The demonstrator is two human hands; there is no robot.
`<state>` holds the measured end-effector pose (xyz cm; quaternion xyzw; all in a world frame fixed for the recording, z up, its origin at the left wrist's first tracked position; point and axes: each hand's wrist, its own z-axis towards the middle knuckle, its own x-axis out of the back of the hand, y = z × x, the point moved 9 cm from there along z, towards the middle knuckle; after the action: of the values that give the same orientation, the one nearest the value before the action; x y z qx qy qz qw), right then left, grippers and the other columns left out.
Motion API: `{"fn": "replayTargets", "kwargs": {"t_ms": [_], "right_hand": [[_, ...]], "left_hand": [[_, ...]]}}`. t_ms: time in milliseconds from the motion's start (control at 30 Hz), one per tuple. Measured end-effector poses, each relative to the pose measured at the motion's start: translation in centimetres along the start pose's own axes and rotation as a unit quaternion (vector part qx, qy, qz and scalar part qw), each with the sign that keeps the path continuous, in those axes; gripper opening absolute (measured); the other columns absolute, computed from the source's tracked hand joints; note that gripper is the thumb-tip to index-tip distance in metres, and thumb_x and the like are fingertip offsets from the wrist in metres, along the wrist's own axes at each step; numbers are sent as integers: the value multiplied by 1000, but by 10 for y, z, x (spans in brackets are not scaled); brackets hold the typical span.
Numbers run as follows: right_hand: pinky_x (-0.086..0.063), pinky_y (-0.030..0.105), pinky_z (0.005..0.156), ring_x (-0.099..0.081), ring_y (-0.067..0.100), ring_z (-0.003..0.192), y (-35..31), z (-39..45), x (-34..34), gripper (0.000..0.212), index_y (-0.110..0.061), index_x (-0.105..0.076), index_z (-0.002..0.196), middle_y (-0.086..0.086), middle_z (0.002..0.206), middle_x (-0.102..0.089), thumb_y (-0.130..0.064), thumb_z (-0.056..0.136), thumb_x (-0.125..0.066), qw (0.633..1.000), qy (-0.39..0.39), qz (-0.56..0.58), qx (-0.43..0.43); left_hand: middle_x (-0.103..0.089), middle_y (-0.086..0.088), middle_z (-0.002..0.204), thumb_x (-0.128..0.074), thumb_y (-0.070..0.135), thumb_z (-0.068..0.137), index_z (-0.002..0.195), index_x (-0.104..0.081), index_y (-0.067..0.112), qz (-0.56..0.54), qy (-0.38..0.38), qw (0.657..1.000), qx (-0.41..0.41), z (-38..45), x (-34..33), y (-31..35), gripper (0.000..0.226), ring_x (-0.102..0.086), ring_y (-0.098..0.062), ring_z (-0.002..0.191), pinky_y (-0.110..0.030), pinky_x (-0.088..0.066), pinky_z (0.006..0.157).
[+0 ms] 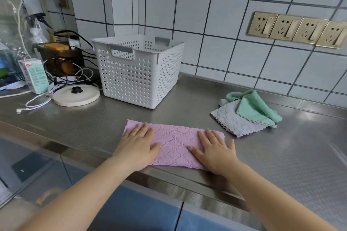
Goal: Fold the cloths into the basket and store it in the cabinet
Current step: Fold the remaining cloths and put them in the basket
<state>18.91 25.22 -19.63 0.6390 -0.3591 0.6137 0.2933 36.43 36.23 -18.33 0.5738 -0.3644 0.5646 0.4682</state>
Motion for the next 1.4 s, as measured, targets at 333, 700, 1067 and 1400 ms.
{"fn": "replayTargets", "kwargs": {"t_ms": [333,700,1067,1400], "right_hand": [[-28,38,105,-44,18,126,-66,20,21,44,-37,-45,132,-7,142,-40,-17,94,-36,979,-5,-1,205],[-34,40,101,-40,24,124,-45,3,29,50,-39,-36,137,-1,135,-40,-14,94,-33,973,-8,-97,210],[-40,27,86,-58,19,100,-46,-53,37,27,-27,-61,108,-7,111,-61,-19,90,-43,968,31,-44,245],[-10,34,118,-6,0,143,-22,-74,16,77,-43,-20,145,-10,157,-12,-42,71,-39,939,-69,-14,338]], "left_hand": [[-64,15,79,-49,38,77,86,-72,32,-58,134,966,-216,-46,25,80,25,-62,-10,74,-21,-51,59],[-63,15,74,-51,30,75,71,-67,29,-30,145,959,-241,-49,30,63,17,-61,-9,64,-19,-49,56],[-66,20,91,-47,34,84,85,-67,31,-49,143,954,-260,-57,34,14,20,-63,-5,79,-23,-45,79],[-33,2,151,-53,36,78,141,-40,16,44,85,936,-339,-81,6,23,67,-22,-12,142,-32,-13,116]]}}
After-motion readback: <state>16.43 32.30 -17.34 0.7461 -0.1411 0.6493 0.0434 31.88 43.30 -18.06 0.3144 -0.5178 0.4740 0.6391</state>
